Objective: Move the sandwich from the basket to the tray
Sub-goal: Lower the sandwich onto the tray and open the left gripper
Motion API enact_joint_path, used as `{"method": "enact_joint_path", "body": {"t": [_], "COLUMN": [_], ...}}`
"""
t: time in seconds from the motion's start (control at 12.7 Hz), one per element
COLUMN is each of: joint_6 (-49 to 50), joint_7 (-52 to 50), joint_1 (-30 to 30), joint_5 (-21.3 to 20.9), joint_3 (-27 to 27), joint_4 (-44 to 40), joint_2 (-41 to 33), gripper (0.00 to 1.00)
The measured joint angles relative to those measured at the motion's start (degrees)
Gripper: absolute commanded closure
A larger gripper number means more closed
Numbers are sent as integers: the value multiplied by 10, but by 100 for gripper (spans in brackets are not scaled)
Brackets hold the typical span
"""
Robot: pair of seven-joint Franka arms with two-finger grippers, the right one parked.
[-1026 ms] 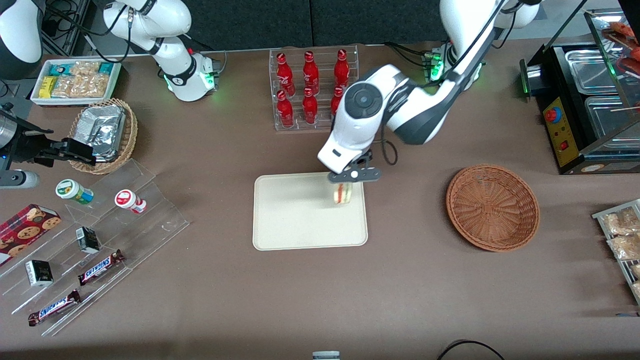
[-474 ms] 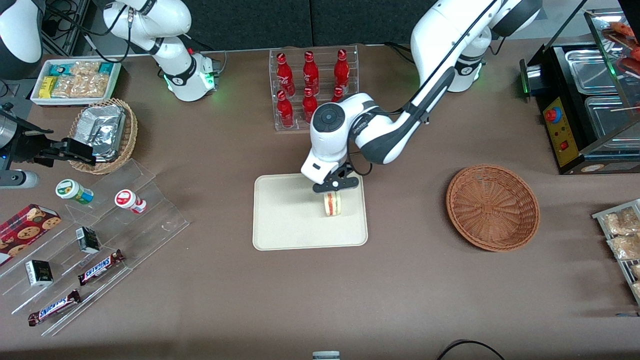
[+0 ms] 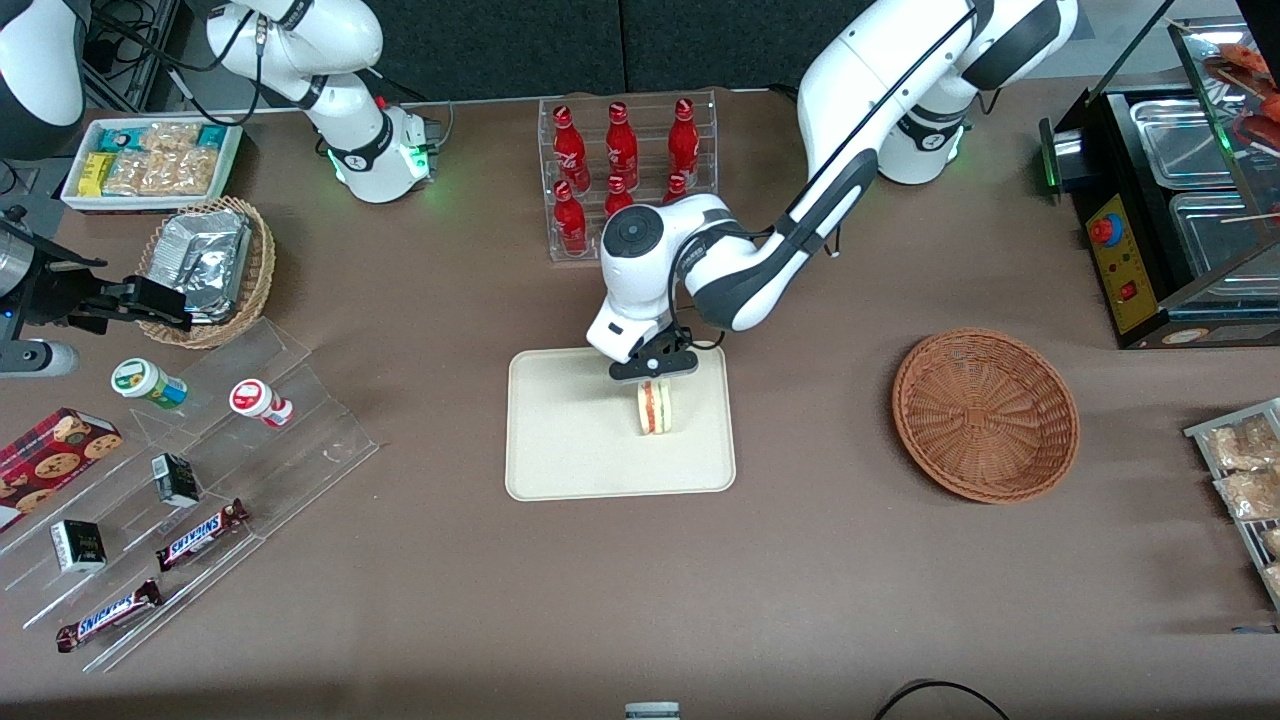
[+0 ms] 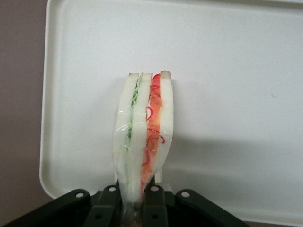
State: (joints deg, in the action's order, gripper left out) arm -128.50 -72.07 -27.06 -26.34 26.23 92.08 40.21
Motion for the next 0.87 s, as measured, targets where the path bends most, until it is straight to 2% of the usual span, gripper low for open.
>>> {"method": "enact_joint_path", "body": {"t": [0.39, 0.47, 0.55, 0.63, 0.87], "joint_6": [-12, -12, -12, -12, -12], "joint_7": [0, 1, 2, 3, 4], "joint_1": [0, 0, 0, 0, 1], "joint_5": [-25, -27, -28, -28, -28], "joint_3": [-1, -2, -2, -2, -2], "joint_4": [-32, -34, -35, -35, -42], "joint_2": [31, 34, 35, 35, 35], "gripper": [99, 72, 12, 0, 0]}}
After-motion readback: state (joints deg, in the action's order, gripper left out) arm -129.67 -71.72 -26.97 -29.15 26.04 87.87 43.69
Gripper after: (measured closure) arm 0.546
